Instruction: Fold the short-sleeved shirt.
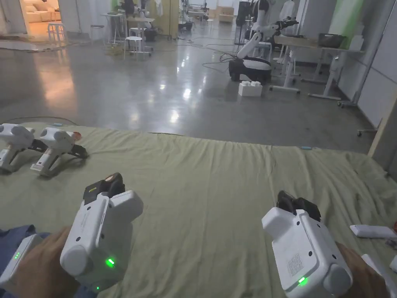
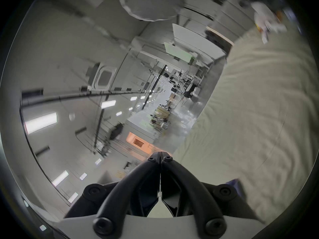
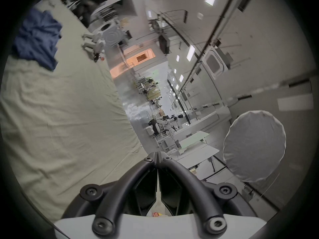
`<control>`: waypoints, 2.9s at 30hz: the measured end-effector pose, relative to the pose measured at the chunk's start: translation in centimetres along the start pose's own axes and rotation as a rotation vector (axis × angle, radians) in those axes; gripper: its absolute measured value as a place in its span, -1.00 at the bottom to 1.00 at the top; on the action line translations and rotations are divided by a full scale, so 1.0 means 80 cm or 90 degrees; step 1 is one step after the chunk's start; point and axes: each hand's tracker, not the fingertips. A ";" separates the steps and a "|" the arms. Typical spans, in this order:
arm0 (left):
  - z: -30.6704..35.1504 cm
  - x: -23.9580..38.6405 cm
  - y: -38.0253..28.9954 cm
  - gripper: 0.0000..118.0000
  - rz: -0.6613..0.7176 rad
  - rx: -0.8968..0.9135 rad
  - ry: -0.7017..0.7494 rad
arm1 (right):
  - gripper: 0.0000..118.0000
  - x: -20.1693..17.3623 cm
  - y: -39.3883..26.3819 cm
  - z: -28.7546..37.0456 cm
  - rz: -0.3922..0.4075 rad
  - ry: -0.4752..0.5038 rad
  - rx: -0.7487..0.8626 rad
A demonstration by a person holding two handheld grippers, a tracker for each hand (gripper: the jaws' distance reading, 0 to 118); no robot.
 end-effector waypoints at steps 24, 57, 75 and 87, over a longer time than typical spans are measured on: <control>0.016 -0.060 -0.073 -1.00 0.763 -0.137 -0.124 | -1.00 0.013 -0.005 0.007 -0.769 -0.033 -0.098; -0.027 0.054 -0.346 -0.27 0.619 -0.597 -0.388 | -1.00 -0.065 0.029 -0.013 -0.687 0.096 -0.150; -0.024 -0.045 -0.339 -1.00 0.699 -0.381 -0.241 | -1.00 -0.061 0.025 -0.006 -0.713 0.104 -0.144; -0.024 -0.167 -0.065 -1.00 0.684 -0.080 -0.275 | -1.00 -0.012 -0.001 0.015 -0.742 0.052 -0.114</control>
